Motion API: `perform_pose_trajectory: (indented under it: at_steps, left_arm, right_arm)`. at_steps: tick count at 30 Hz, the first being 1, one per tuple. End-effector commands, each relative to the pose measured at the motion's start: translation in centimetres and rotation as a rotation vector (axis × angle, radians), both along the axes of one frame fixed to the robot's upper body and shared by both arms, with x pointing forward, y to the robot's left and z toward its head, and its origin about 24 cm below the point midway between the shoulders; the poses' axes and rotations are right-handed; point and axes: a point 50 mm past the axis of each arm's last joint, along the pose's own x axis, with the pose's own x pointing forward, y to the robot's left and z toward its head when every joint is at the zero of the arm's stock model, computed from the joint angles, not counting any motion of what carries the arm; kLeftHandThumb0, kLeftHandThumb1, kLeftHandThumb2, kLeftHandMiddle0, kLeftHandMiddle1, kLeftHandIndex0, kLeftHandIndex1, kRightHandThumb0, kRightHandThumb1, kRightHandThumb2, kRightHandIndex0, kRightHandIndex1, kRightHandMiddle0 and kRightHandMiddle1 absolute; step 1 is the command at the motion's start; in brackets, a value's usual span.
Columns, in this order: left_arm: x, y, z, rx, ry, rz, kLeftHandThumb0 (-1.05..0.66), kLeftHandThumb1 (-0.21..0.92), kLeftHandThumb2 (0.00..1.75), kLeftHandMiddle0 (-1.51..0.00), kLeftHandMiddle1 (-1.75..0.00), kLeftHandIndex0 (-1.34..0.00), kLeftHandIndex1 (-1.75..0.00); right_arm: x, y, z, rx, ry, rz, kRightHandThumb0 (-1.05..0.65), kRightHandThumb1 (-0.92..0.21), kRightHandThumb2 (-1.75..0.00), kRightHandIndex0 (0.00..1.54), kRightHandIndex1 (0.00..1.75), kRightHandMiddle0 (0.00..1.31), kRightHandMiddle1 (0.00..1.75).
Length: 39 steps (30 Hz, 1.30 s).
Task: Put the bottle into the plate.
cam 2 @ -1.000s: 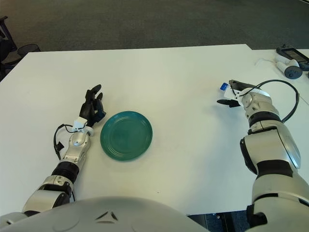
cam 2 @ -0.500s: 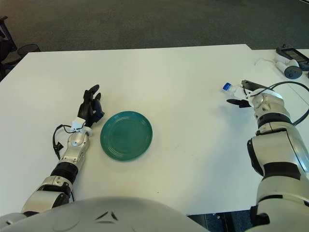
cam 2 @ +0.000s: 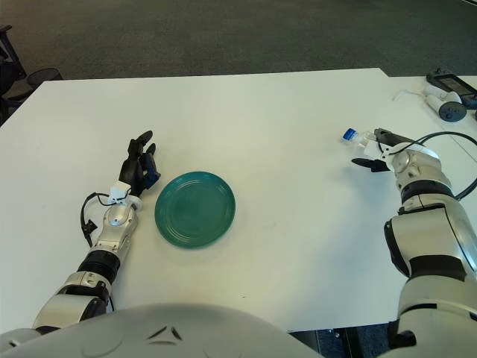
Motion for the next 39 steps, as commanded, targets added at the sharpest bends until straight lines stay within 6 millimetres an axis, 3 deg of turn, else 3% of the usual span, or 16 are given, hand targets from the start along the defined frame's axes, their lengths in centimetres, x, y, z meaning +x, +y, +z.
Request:
perform_pose_trajectory:
  at_steps: [1, 8, 19, 27, 39]
  left_arm:
    - [-3.3, 0.8, -4.0, 0.016, 0.189, 0.022, -0.86, 0.92, 0.95, -0.37, -0.02, 0.00, -0.75]
    - [-3.3, 0.8, -4.0, 0.027, 0.186, 0.025, -0.86, 0.92, 0.96, -0.37, -0.02, 0.00, -0.75]
    - [-3.2, 0.8, -4.0, 0.026, 0.194, 0.024, -0.86, 0.92, 0.96, -0.36, -0.01, 0.00, -0.74]
    - [-3.2, 0.7, -4.0, 0.028, 0.197, 0.028, -0.86, 0.92, 0.95, -0.36, -0.01, 0.00, -0.73]
    - [-3.3, 0.7, -4.0, -0.002, 0.188, 0.047, -0.86, 0.92, 0.94, -0.38, -0.02, 0.00, -0.75]
  right_arm:
    - [0.0, 1.5, -1.9, 0.056, 0.001, 0.038, -1.01, -0.92, -0.57, 0.03, 0.01, 0.00, 0.13]
    - [-0.2, 4.3, -4.2, 0.143, -0.017, 0.149, -1.03, -0.92, -0.59, 0.02, 0.00, 0.00, 0.07]
    - [-0.1, 7.6, -5.3, 0.239, -0.015, 0.330, -1.05, -0.92, -0.65, 0.01, 0.00, 0.00, 0.04]
    - [-0.3, 8.2, -5.5, 0.245, 0.006, 0.398, -1.05, -0.92, -0.65, 0.01, 0.00, 0.00, 0.06]
    - [-1.3, 10.2, -7.4, 0.294, 0.073, 0.495, -1.05, -0.92, -0.66, 0.02, 0.00, 0.00, 0.01]
